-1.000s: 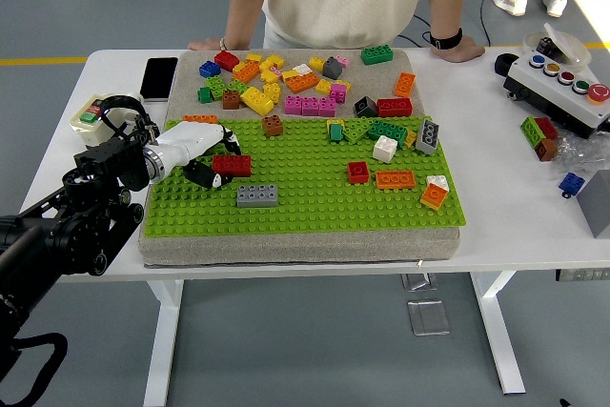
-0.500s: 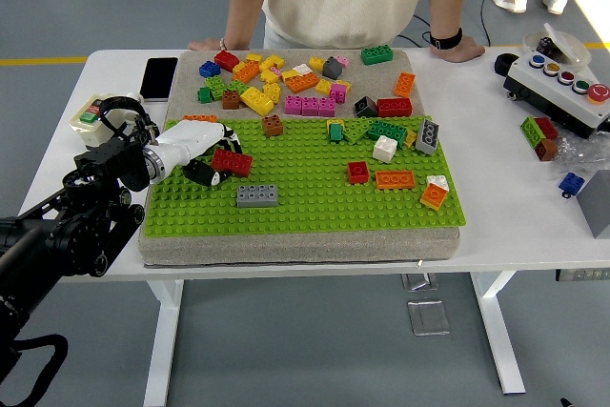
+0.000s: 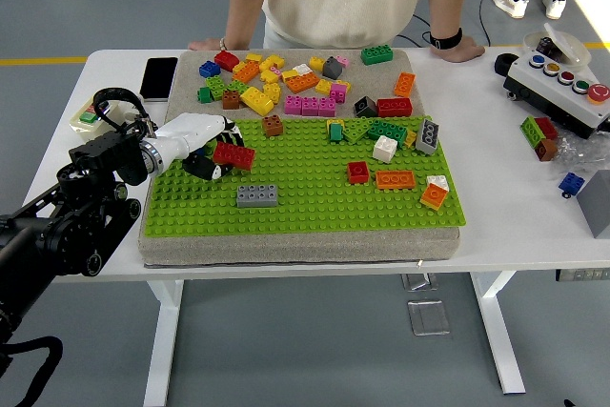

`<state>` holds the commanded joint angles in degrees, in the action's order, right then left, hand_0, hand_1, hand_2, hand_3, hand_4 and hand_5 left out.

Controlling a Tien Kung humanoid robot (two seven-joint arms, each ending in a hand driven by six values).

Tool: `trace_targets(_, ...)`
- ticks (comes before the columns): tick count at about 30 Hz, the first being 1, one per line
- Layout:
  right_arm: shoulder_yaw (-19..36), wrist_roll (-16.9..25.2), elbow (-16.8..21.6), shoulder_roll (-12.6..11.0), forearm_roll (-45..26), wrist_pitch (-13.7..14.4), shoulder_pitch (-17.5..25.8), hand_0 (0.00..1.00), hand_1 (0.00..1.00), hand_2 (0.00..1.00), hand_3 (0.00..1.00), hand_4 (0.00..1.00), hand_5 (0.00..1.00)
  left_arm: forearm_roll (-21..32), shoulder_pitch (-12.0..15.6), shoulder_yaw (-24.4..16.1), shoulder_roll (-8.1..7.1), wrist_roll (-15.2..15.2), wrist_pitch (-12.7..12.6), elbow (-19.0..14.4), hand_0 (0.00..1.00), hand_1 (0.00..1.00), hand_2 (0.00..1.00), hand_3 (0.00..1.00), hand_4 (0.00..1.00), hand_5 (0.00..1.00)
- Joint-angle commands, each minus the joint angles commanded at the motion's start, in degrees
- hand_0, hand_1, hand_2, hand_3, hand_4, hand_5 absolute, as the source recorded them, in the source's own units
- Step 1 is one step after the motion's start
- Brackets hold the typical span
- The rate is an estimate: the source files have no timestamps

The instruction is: Pick up the brick,pile it on top of brick,press brick,pick up the brick,pile it on top of brick,press brick

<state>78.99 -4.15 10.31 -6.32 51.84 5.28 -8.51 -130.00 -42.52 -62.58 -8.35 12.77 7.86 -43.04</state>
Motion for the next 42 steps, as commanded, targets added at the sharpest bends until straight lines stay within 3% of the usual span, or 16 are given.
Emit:
trace_targets(10, 0.4, 0.3, 0.0, -0.5, 0.2, -0.2, 0.1, 0.754, 0.688, 0.733, 0.737, 0.998, 0.641, 0.0, 4.0, -1.4, -2.14, -2.9, 5.9, -10.1, 0.659, 0.634, 0.605, 0.554, 0.499, 0.032)
trace_targets(18, 0.6, 0.8, 0.0, -0.9, 0.6, -0.2, 0.1, 0.754, 0.687, 0.733, 0.738, 0.998, 0.641, 0.0, 7.5, -2.9, -1.96, -5.0, 9.5, -16.9, 0.659, 0.635, 0.606, 0.555, 0.497, 0.047)
trace_targets(27, 0.6, 1.0, 0.0, -1.3, 0.9, -0.4, 0.2, 0.754, 0.687, 0.733, 0.738, 0.998, 0.642, 0.0, 9.2, -3.5, -1.16, -6.6, 11.5, -19.6, 0.661, 0.635, 0.608, 0.555, 0.503, 0.054)
trace_targets(42, 0.6, 1.1, 0.0, -1.7, 1.0, -0.3, 0.1, 0.754, 0.687, 0.733, 0.738, 0.998, 0.640, 0.0, 9.4, -4.4, 0.90, -8.3, 13.2, -19.3, 0.661, 0.634, 0.609, 0.556, 0.507, 0.066)
